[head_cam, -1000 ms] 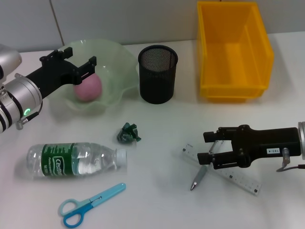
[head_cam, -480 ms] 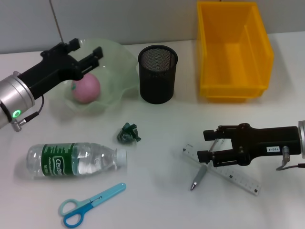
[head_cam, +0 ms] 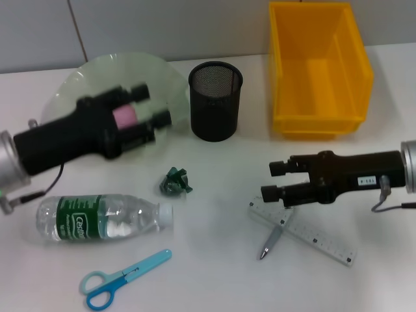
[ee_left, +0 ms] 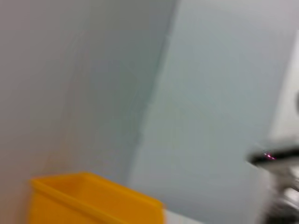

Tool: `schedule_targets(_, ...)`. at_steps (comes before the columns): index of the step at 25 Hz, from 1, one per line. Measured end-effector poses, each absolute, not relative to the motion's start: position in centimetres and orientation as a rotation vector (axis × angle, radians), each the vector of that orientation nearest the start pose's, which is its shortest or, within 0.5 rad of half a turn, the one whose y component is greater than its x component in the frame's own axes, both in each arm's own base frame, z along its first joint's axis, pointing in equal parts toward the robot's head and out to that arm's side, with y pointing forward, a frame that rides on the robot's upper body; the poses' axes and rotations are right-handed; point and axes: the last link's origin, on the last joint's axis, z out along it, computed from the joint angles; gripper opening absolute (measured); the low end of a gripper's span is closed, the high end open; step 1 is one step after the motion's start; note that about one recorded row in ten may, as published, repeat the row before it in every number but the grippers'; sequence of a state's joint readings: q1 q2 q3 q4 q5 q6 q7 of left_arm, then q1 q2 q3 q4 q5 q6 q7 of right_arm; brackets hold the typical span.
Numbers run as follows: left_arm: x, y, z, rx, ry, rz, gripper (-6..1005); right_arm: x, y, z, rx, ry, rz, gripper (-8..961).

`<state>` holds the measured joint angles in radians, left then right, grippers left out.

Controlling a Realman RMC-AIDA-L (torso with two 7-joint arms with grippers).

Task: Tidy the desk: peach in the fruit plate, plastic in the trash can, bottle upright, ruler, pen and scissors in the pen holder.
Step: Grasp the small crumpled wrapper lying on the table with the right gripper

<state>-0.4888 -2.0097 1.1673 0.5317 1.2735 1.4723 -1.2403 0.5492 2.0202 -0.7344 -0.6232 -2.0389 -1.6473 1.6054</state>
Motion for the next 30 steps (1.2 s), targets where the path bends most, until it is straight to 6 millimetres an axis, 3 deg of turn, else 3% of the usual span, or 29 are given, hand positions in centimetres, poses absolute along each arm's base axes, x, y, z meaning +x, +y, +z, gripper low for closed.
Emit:
schedule_targets(3,-22.7,33.8,-0.2,-2.573,-0.504,-1.113,733,25.3,33.0,1.4,-2.839,0.928,0.669,807)
schedule_targets(5,-22.9,31.4,-0.2,-2.819,-0.457,-1.033,733,24.5,33.6,1.9,-2.849,0.942,0.657,807)
schedule_targets(9,-23.0,31.1,-0.3,-2.852,-0.438,-1.005,732,22.6,34.8,3.1,-2.882,0.980,0.620,807)
schedule_targets(14,-23.9,30.0,-0.9,-2.934,-0.420,-0.905,732,19.5,36.9,3.8,-2.940,0.983,0.435,806)
schedule_targets(19,-25.0,29.1,-1.3,-2.966,-0.435,-0.838,731,16.2,39.0,2.7,-2.984,0.929,0.165,806)
schedule_targets(25,-26.0,28.3,-1.6,-2.948,-0.443,-0.827,730,12.9,40.5,0.0,-2.988,0.809,-0.050,806)
schedule_targets(30,-26.5,27.7,-1.9,-2.934,-0.461,-0.829,730,11.3,41.0,-2.7,-2.949,0.715,-0.204,808)
